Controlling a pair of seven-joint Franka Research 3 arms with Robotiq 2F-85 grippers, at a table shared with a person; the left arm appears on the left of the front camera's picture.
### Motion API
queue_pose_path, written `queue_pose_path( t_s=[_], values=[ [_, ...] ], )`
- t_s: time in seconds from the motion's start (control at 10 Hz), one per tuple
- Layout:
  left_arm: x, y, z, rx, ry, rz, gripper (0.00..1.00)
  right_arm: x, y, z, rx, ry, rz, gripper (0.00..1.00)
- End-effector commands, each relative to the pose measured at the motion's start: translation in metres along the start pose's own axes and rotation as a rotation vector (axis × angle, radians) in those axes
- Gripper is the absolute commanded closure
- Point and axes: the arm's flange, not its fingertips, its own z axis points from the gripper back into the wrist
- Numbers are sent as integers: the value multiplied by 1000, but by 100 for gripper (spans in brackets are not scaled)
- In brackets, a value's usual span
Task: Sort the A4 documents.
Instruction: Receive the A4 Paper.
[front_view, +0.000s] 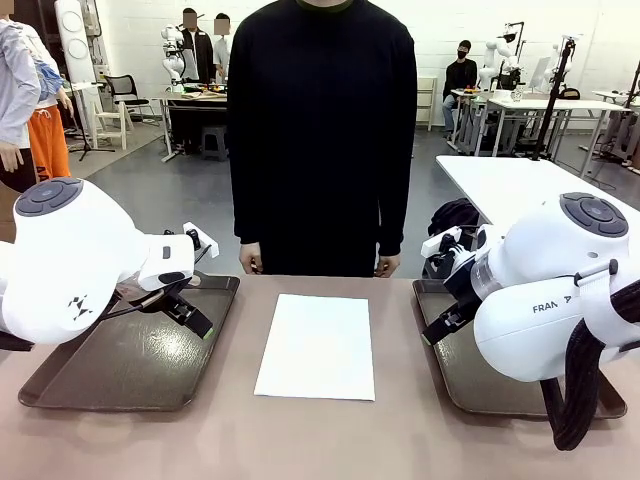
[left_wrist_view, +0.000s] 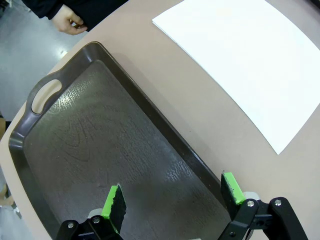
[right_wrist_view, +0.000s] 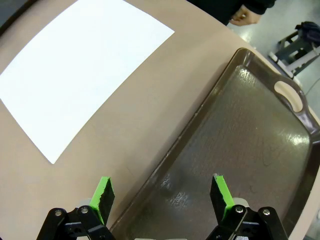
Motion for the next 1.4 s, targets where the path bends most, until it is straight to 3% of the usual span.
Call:
queue_pose_path(
  t_s=[0.0,0.1,0.3,0.5,0.9,1.0,1.3],
  values=[
    [0,0,0,0,0,0,0,0,0,0,0,0,0,0],
    [-8,17,14,-19,-6,38,0,-6,-10,14,16,-22,3,0],
    [-21,50,61,-141,-119,126,0,-18,-40,45,62,-49,-64,0],
    [-29,66,108,-202,-218,92,0,-29,-72,82,102,-97,-103,0],
    [-42,65,160,-294,-252,-46,0,-46,-111,159,240,-208,-123,0],
    [-44,65,171,-302,-205,-80,0,-52,-116,178,248,-236,-115,0],
    [-49,67,193,-302,-262,-76,0,-69,-120,215,165,-263,-114,0]
  ],
)
